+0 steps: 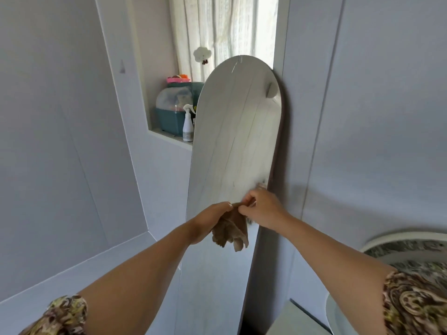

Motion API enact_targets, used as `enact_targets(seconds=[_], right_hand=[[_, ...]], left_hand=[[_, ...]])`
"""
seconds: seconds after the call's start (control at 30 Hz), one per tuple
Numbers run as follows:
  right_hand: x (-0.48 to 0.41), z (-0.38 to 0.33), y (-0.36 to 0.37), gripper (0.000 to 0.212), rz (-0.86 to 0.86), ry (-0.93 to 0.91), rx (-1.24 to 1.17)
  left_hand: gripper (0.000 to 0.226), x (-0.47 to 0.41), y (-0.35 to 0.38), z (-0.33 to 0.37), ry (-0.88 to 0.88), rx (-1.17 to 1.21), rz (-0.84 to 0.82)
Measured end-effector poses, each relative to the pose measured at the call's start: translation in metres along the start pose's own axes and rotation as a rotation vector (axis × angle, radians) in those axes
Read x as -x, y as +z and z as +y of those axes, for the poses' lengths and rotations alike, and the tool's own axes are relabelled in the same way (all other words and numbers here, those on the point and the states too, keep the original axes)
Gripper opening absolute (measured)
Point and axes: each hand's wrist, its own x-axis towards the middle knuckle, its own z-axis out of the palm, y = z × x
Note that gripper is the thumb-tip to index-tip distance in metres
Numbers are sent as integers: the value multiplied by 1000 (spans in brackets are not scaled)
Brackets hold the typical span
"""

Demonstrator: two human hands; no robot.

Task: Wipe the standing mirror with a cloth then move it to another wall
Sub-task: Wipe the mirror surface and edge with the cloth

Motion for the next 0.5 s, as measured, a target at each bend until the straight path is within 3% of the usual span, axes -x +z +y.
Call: enact_targets(seconds=[0.3, 0.5], right_hand=[[-38, -42, -32, 10, 237, -133, -142], [-77, -56, -61, 21, 411, -137, -47]], left_hand=[[22, -17, -32, 60, 112, 39, 90], [19, -64, -67, 92, 239, 29, 407]])
